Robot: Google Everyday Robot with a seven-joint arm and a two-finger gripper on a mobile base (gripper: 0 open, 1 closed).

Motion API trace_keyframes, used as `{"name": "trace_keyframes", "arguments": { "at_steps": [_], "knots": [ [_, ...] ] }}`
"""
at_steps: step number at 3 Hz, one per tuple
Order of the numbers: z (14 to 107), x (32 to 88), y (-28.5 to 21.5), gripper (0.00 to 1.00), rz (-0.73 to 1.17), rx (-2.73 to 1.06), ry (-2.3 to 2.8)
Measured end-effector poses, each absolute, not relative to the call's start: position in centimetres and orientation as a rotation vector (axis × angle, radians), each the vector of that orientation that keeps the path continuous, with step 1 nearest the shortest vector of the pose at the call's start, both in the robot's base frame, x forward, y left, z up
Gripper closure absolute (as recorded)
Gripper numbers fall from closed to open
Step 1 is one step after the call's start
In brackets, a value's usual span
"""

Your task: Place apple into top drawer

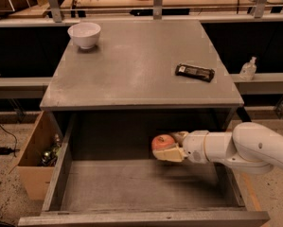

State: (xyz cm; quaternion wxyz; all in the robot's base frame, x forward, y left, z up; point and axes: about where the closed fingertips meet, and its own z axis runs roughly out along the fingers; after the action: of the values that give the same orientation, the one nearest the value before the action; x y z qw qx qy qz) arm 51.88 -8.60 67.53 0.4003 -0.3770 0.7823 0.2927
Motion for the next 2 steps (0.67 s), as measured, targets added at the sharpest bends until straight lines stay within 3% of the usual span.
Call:
{"name": "trace_keyframes", "arguments": {
  "at_steps": [2],
  "knots": [
    [64.9, 52.0, -7.6, 1.0, 0.769, -0.989, 2.008]
  ]
}}
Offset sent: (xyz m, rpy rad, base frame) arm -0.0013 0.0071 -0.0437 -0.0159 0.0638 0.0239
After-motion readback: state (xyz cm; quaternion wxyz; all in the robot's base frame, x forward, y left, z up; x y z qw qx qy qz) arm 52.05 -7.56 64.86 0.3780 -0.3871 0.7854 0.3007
